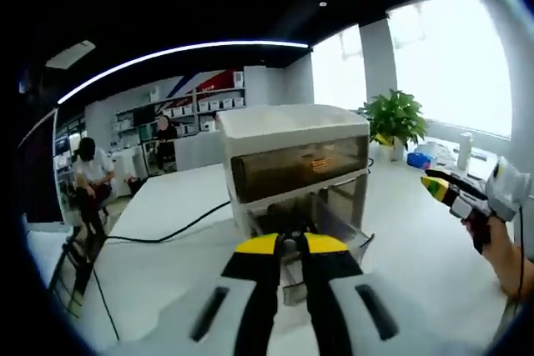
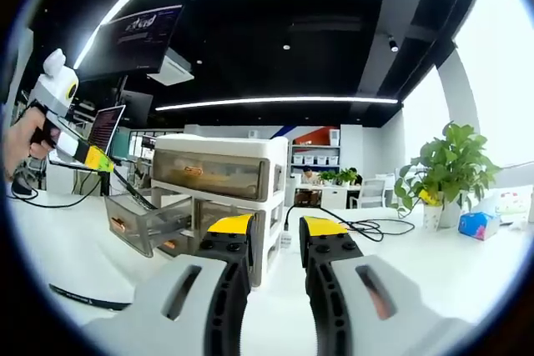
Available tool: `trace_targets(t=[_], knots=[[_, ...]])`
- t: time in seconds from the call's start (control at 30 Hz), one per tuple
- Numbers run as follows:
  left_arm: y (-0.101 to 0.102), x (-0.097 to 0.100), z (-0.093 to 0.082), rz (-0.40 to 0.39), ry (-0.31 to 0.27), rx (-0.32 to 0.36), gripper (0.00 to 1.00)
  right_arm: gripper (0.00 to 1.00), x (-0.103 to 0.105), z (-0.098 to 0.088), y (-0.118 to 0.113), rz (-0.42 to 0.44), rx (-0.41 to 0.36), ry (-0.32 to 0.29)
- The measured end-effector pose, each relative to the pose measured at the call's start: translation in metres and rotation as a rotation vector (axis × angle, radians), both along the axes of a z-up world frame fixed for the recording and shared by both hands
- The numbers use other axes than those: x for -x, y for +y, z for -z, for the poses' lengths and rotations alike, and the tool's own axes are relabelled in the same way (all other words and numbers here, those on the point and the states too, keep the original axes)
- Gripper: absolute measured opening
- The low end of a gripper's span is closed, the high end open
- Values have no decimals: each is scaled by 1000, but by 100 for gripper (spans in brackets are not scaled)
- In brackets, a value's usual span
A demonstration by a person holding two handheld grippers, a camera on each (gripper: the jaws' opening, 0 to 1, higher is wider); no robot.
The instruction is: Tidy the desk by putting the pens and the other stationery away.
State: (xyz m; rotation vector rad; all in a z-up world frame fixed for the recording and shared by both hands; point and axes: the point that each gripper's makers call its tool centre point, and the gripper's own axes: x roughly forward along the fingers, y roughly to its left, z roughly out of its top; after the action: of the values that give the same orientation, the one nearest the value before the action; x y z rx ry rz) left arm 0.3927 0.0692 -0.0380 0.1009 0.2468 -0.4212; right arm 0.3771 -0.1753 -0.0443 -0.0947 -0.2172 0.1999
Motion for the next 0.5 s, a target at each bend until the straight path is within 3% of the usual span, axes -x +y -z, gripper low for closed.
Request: trace_targets(t=[0.13,0.23,0.5], knots=[[-9,-8,13,26,71,42,11,25,0,1,0,-4,-4,8],[-11,-15,21,23,62,-13,11,25,1,0,3,-13,-5,4],[-25,-23,26,33,60,16,11,25,1,0,0,-2,2,5]])
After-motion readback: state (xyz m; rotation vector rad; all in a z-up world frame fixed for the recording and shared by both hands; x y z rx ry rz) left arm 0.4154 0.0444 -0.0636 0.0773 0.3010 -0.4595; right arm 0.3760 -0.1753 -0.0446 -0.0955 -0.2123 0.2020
